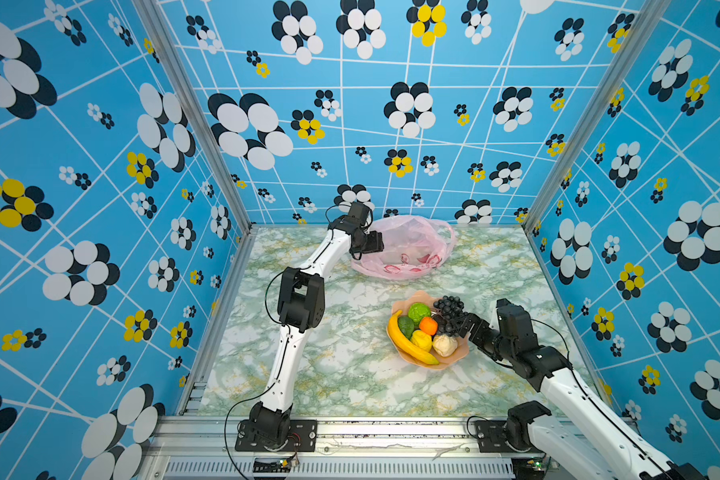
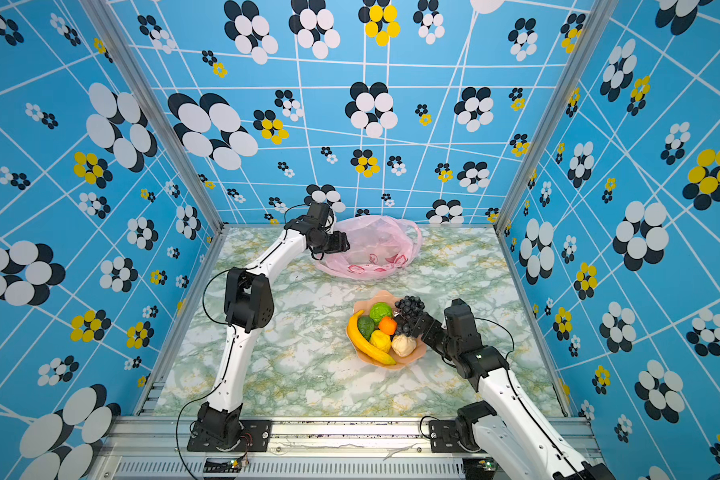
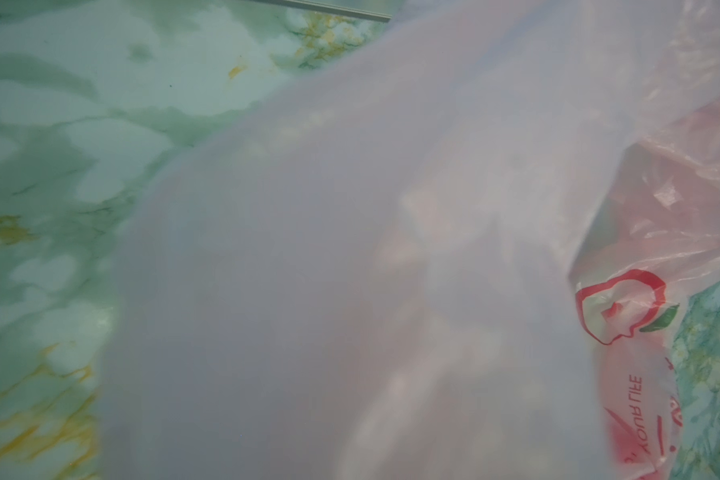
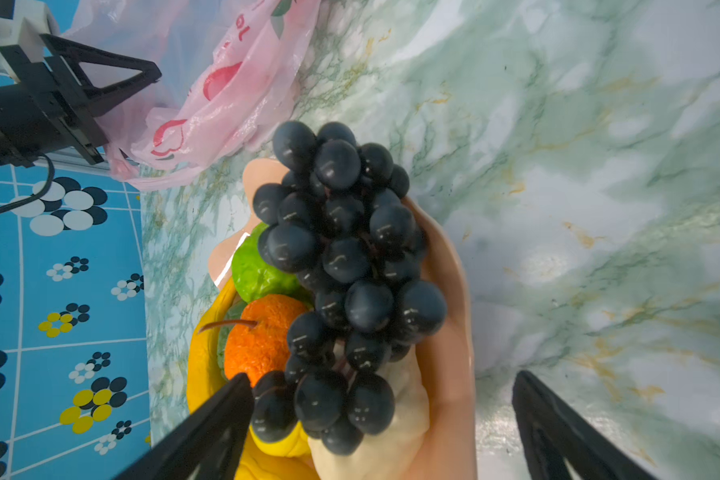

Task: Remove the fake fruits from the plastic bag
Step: 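Open the right gripper over the bowl while the left gripper releases the bag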

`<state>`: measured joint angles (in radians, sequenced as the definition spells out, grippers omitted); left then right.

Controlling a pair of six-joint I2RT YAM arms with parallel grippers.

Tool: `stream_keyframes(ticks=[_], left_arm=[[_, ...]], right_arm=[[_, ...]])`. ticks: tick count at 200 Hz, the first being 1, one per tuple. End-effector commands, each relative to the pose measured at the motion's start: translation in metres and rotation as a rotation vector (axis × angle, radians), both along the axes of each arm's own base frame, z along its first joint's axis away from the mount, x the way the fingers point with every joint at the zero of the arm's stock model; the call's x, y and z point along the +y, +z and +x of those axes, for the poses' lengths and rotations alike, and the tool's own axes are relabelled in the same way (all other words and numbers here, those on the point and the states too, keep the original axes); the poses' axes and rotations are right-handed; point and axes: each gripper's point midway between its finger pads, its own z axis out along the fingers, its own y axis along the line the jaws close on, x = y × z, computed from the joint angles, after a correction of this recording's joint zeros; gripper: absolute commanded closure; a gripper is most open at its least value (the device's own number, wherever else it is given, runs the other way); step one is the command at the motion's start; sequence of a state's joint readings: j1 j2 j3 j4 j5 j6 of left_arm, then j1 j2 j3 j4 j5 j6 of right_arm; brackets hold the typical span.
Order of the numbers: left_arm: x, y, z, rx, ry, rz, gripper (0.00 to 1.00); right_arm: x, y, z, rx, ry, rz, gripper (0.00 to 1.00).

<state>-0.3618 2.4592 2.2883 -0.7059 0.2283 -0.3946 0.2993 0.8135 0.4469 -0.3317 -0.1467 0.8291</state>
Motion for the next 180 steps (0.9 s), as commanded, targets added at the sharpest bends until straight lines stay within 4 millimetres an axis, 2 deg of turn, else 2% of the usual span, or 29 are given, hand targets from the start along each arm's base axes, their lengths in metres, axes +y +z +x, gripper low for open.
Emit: stream_keyframes(ticks=[1, 9, 12, 17, 36, 81, 128, 180], left_arm=[[0.010, 0.027, -0.015, 0.006, 0.009, 0.036, 0.17], [0.012, 0.032, -0.020, 0.008, 0.012, 0.037, 0.14], [0.012, 0.033, -0.021, 0.008, 0.013, 0.037, 0.08], [0.014, 0.038, -0.023, 0.004, 0.019, 0.036, 0.05], [0.018, 0.050, -0.033, -0.007, 0.031, 0.019, 0.02], [0.030, 0.063, -0.047, -0.033, 0.055, 0.012, 0.01], [0.046, 0.060, -0.053, -0.035, 0.089, 0.018, 0.01], [0.069, 0.058, -0.059, -0.040, 0.140, 0.007, 0.01]], right_arm=[[0.005, -0.007, -0.004, 0.015, -0.006, 0.030, 0.01], [0.007, -0.010, -0.003, 0.018, 0.001, 0.041, 0.01], [0.009, -0.010, -0.003, 0.018, 0.005, 0.048, 0.01], [0.011, -0.011, -0.002, 0.018, 0.009, 0.060, 0.01], [0.023, -0.011, -0.001, 0.002, 0.039, 0.092, 0.01], [0.036, -0.013, -0.001, -0.010, 0.071, 0.122, 0.01], [0.045, -0.014, 0.001, -0.016, 0.094, 0.138, 0.01], [0.065, -0.012, 0.008, -0.026, 0.144, 0.151, 0.01]])
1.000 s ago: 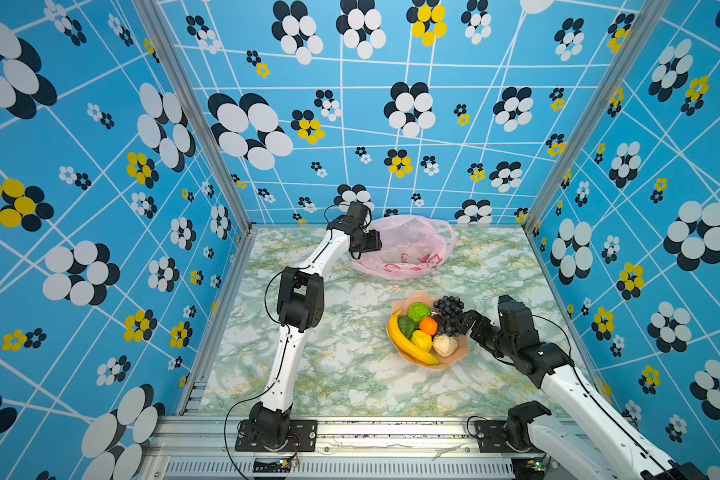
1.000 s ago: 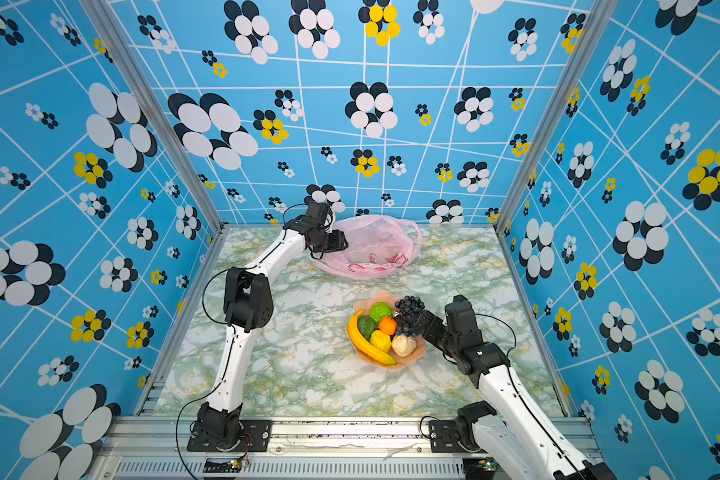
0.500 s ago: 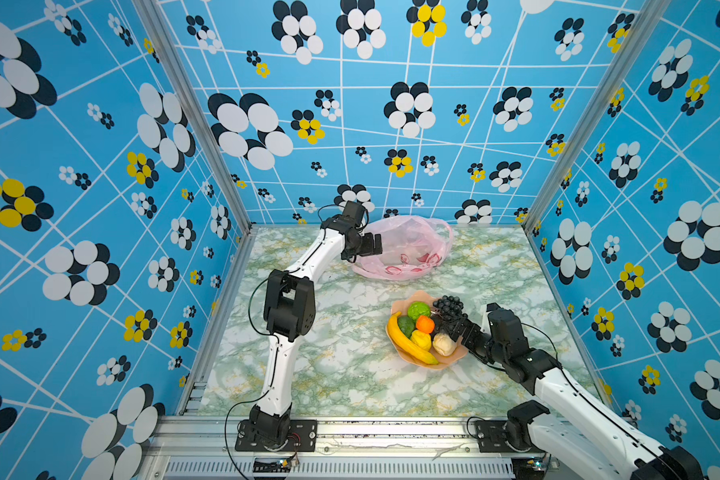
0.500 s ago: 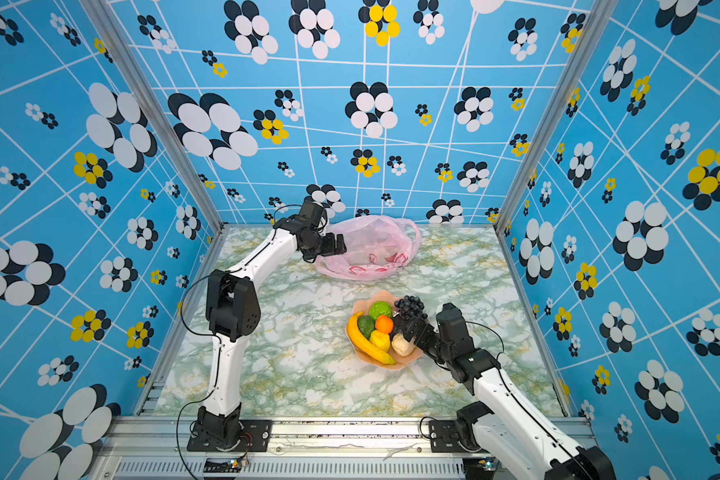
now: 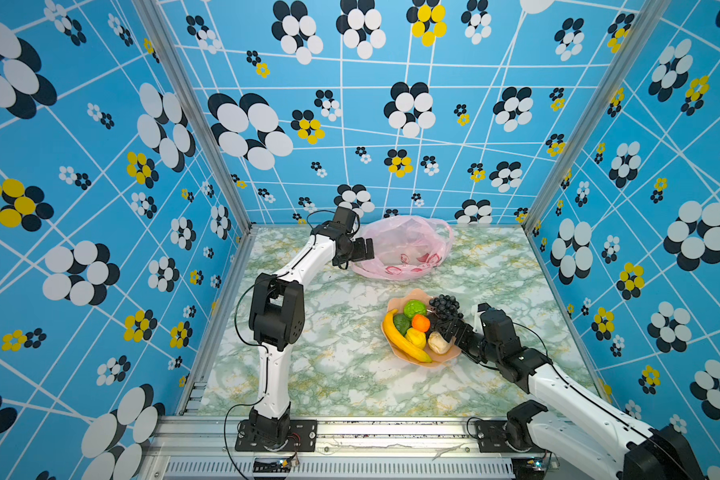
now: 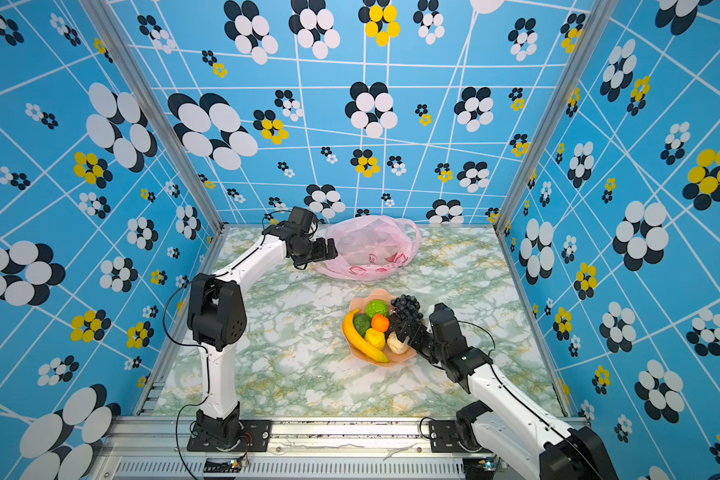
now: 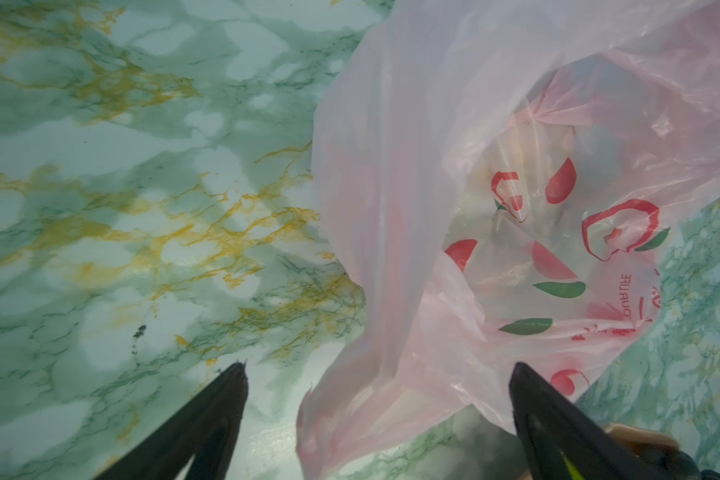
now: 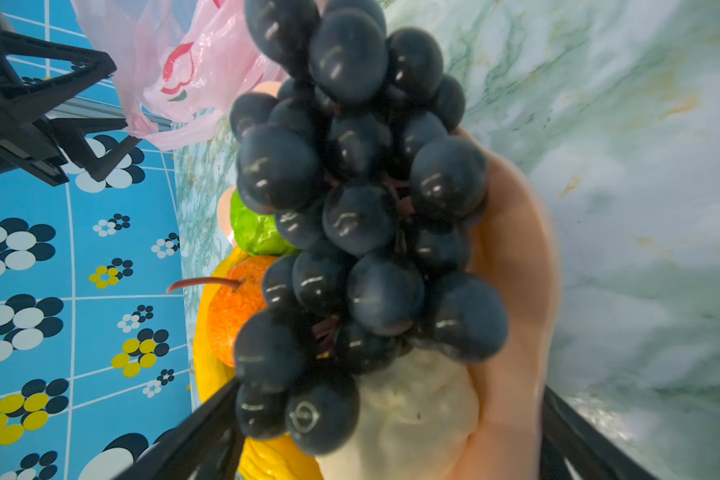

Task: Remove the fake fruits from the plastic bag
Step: 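Open the right gripper over the bowl while the left gripper releases the bag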

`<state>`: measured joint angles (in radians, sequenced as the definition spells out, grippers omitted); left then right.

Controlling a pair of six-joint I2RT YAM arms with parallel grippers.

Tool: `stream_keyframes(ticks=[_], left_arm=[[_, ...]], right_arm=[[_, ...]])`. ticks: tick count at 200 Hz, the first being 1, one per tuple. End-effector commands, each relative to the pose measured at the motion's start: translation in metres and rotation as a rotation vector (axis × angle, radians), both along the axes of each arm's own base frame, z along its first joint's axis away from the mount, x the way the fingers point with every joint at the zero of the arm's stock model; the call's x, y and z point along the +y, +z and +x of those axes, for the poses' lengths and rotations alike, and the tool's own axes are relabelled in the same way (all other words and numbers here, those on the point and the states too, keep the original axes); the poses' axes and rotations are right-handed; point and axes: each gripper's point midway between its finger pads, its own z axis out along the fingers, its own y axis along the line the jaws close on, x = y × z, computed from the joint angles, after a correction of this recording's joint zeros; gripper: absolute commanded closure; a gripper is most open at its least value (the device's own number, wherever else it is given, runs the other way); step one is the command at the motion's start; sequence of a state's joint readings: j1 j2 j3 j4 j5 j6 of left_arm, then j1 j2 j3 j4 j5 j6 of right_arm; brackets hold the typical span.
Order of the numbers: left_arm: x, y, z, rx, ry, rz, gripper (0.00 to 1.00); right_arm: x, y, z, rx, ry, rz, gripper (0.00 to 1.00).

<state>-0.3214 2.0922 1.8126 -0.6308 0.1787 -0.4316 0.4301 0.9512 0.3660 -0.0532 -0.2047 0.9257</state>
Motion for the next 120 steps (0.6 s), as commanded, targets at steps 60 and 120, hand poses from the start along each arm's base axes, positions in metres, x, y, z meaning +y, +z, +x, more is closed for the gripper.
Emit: stream_keyframes(ticks=[60, 120], left_arm=[[0.048, 0.023, -0.014, -0.070, 0.102, -0.025, 0.01], [0.087, 0.010, -0.036, -0.054, 0.173, -0.039, 0.01]], right_arm=[[0.052, 0.012, 0.020, -0.056, 0.116, 0.029, 0.01], [0.082, 0.001, 0.035, -0.052, 0.175, 0.011, 0.01]])
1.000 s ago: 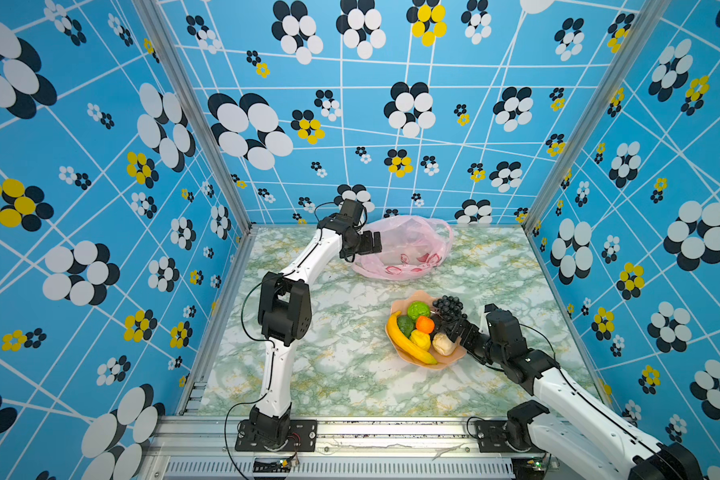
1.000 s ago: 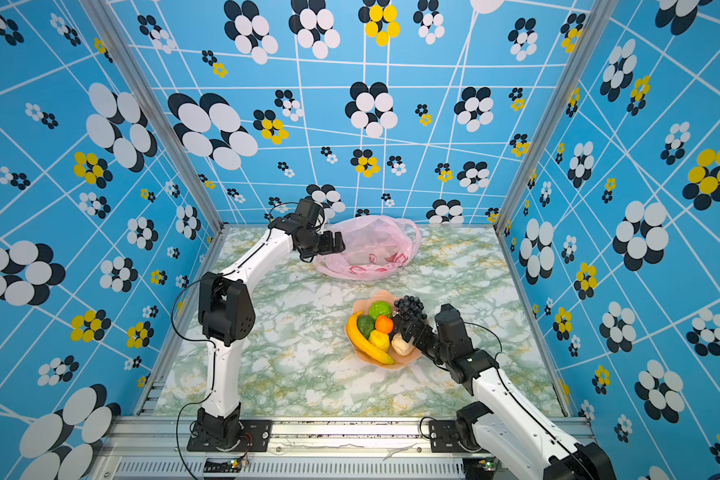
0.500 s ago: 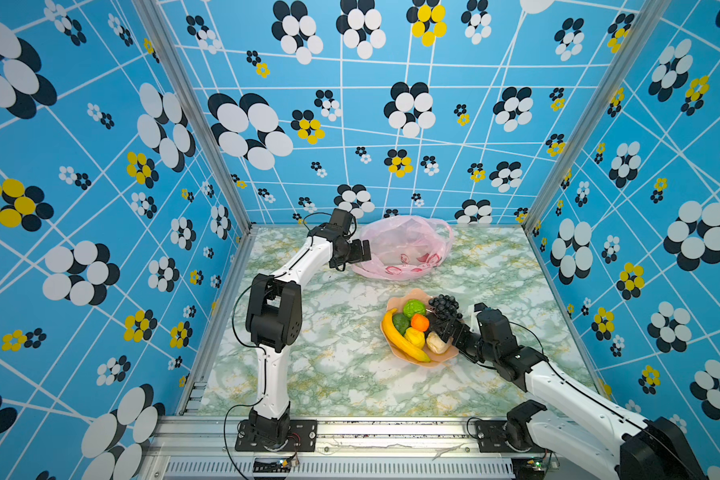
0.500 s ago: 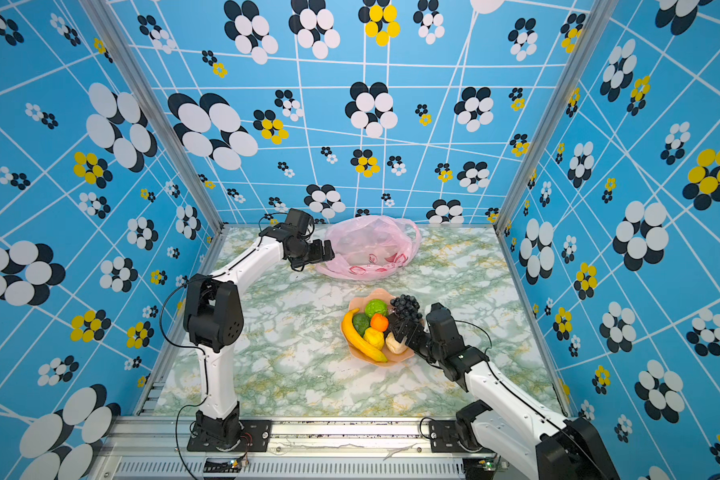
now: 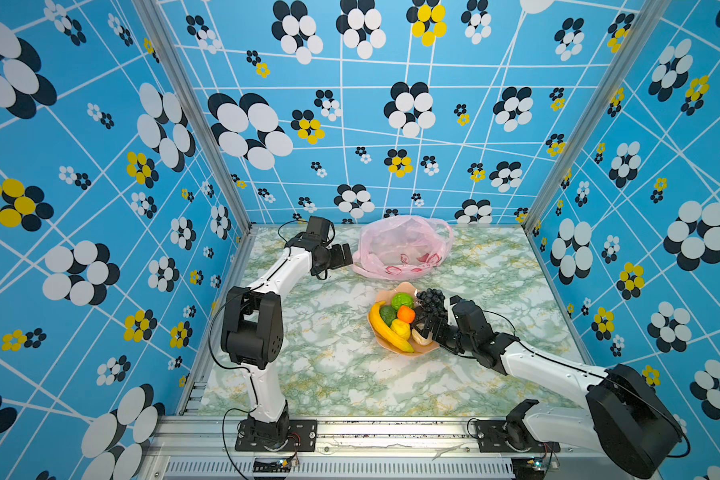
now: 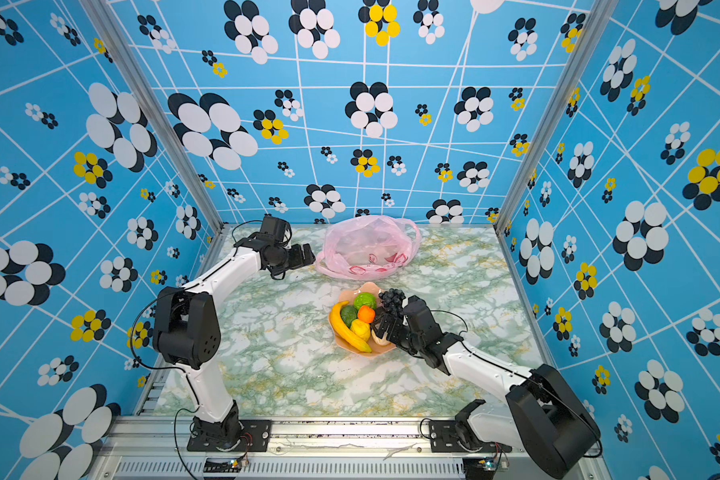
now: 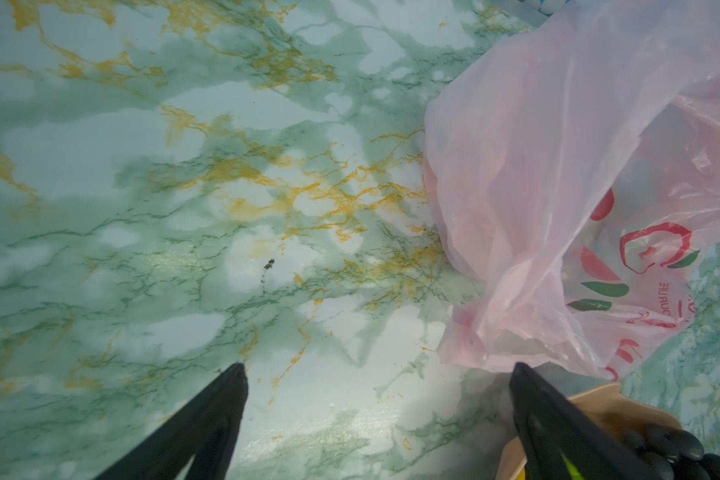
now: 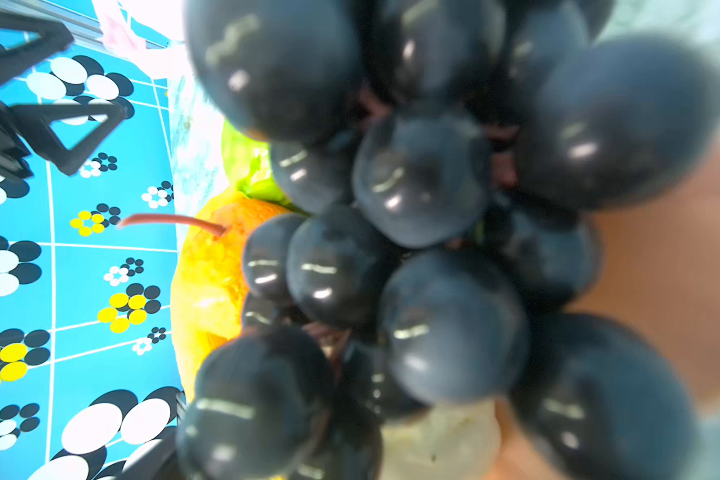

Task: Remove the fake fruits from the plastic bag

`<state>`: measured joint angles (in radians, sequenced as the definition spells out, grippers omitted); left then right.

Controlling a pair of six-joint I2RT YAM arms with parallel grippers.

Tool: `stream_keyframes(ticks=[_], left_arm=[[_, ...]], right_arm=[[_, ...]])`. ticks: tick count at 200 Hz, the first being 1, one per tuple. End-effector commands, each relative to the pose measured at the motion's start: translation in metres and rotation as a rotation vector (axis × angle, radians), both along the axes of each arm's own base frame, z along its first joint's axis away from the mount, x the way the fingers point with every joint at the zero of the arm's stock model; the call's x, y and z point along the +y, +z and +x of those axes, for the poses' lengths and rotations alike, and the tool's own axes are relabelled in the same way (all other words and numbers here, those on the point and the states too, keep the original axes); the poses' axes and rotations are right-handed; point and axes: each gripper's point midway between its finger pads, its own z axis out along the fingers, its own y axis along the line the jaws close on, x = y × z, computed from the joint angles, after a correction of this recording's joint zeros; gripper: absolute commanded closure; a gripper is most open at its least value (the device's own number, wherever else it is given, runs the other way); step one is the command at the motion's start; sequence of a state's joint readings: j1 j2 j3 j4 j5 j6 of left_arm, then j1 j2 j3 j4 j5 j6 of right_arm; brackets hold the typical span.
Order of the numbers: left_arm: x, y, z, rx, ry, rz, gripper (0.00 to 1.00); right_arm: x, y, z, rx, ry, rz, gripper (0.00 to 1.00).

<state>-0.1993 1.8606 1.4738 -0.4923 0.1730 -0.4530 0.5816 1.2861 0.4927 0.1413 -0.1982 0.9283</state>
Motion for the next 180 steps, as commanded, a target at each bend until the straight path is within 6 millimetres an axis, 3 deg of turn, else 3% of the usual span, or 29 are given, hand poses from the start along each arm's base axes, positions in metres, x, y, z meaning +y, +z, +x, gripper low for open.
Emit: stream_keyframes(ticks=[1, 53, 101, 140, 180], left_arm=[[0.014, 0.009, -0.006, -0.030, 0.032, -0.024, 0.01], [0.028, 0.001, -0.024, -0.045, 0.057, -0.027, 0.01], [0.046, 0.005, -0.040, -0.126, 0.118, -0.035, 0.01], [0.075, 0.012, -0.056, -0.207, 0.205, 0.046, 0.01], [0.120, 0.031, -0.084, -0.343, 0.334, 0.248, 0.01]], right_arm=[[0.018, 0.012, 0.015, -0.063, 0.031, 0.024, 0.01], [0.015, 0.006, 0.009, -0.049, 0.055, -0.045, 0.01], [-0.022, 0.011, -0.027, -0.041, 0.129, -0.224, 0.01], [-0.064, 0.047, -0.042, -0.106, 0.107, -0.385, 0.01], [-0.144, 0.114, -0.003, -0.256, -0.205, -0.633, 0.01]])
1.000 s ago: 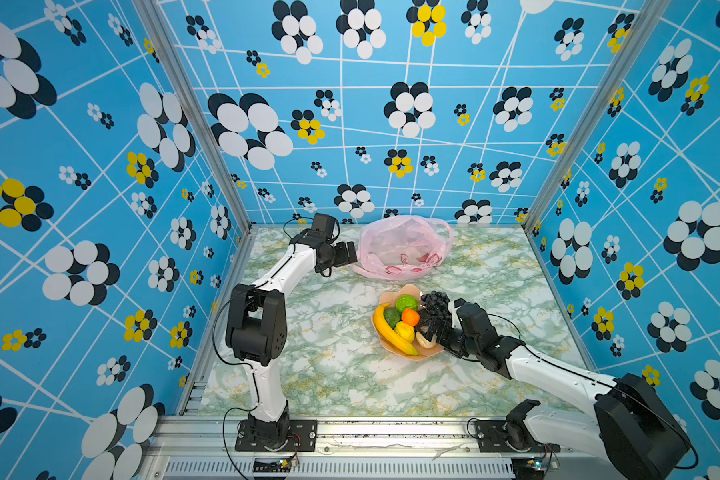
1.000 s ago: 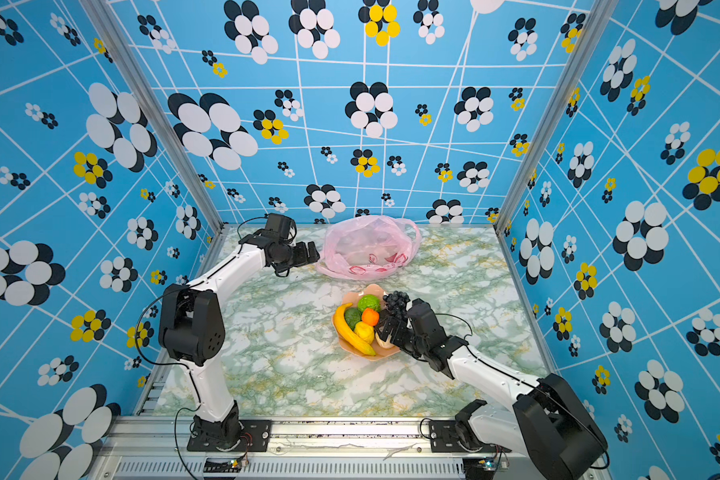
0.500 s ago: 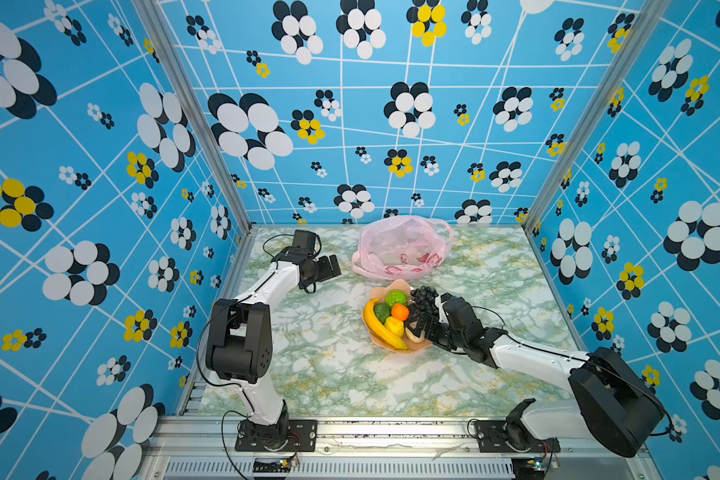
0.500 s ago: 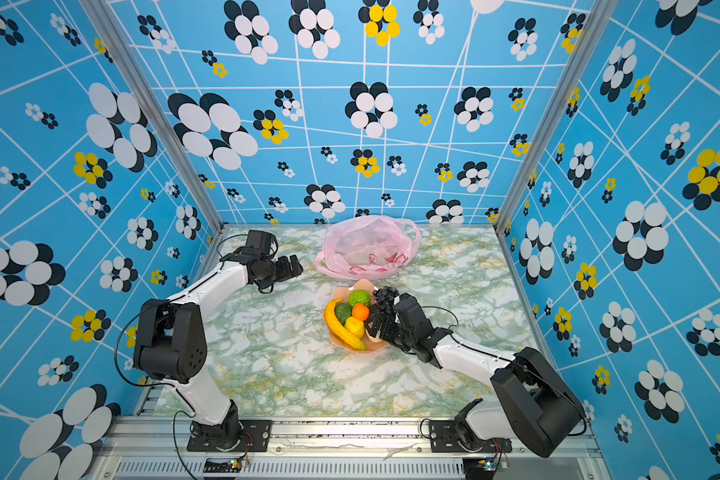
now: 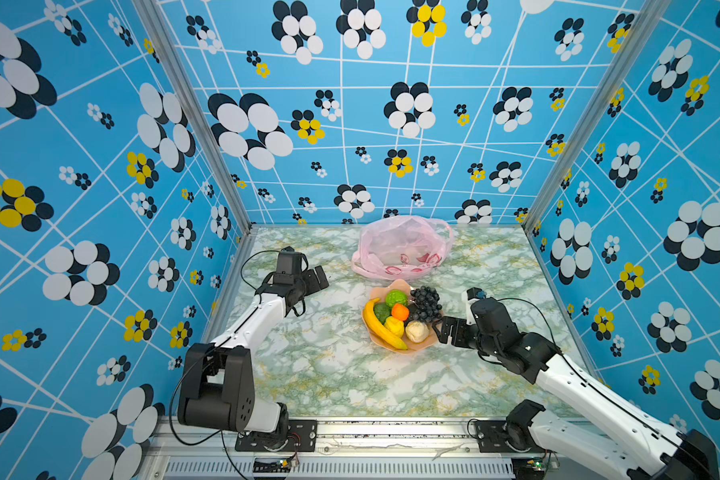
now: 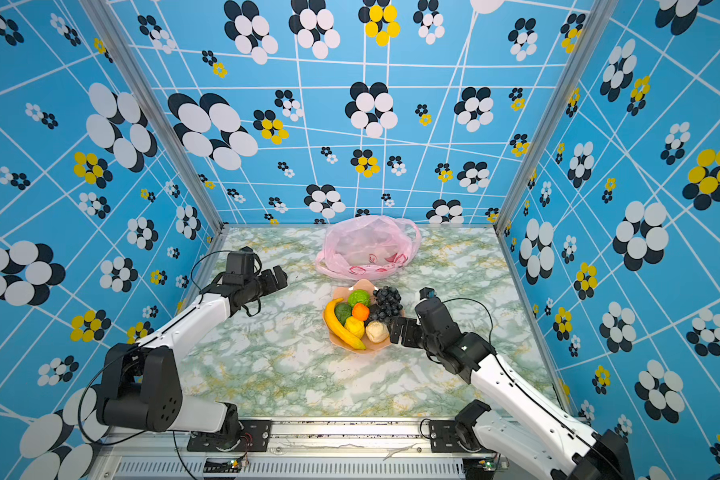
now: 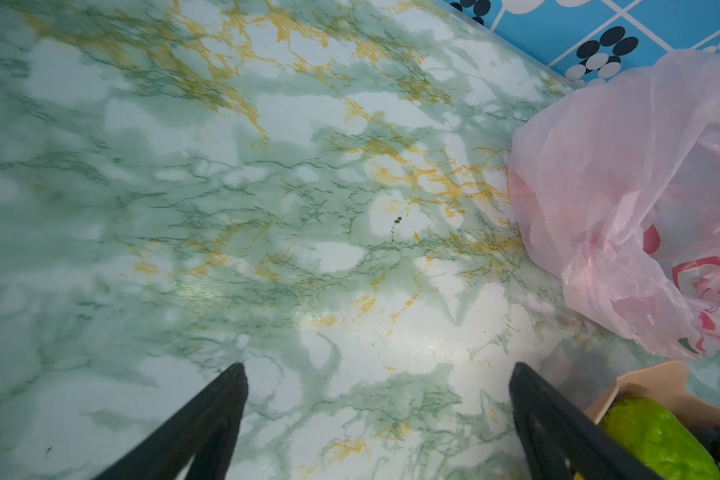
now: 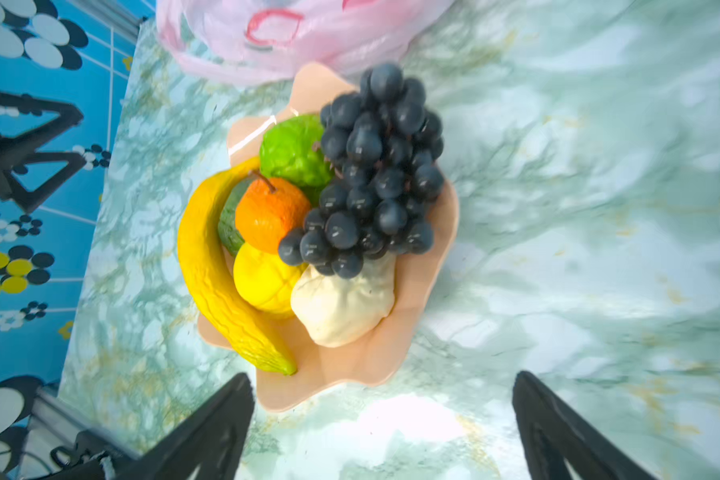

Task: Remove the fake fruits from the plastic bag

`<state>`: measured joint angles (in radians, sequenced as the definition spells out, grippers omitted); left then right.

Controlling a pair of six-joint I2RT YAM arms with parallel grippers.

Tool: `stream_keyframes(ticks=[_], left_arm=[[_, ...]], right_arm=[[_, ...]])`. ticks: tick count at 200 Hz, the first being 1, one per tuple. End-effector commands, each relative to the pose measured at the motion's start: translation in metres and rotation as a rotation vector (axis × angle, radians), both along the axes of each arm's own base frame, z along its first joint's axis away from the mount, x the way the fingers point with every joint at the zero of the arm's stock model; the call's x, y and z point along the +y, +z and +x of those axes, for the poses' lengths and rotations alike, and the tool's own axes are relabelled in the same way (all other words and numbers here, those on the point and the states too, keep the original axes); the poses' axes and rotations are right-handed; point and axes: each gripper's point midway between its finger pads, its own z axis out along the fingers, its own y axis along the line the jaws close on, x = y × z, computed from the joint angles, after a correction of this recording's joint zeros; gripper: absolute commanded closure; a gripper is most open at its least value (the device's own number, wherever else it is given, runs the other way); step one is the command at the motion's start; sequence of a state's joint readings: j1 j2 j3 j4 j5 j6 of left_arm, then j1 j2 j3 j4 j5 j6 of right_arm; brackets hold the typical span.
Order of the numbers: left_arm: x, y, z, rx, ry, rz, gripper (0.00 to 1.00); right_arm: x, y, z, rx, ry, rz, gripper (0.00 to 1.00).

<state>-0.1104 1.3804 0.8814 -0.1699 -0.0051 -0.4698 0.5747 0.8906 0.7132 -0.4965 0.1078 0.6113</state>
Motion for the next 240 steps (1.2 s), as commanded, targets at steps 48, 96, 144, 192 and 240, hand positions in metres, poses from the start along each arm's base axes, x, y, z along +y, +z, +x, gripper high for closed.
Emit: stream_keyframes(ticks=[48, 96, 144, 192, 240], left_arm=[[0.080, 0.032, -0.033, -0.325, 0.222, 0.436, 0.01], [0.065, -0.009, -0.024, -0.379, 0.071, 0.499, 0.01], [0.056, -0.016, -0.009, -0.432, -0.041, 0.405, 0.01], [0.050, -0.044, 0.004, -0.428, -0.082, 0.362, 0.01], [0.046, -0.044, 0.006, -0.435, -0.098, 0.377, 0.01]], right_arm=[[-0.127, 0.053, 0.076, -0.388, -0.432, -0.556, 0.01], [-0.144, -0.001, 0.105, -0.397, -0.413, -0.754, 0.01], [-0.139, -0.042, 0.125, -0.479, -0.303, -0.600, 0.01], [-0.151, -0.069, 0.147, -0.468, -0.268, -0.439, 0.01], [-0.170, -0.069, 0.144, -0.473, -0.372, -0.451, 0.01]])
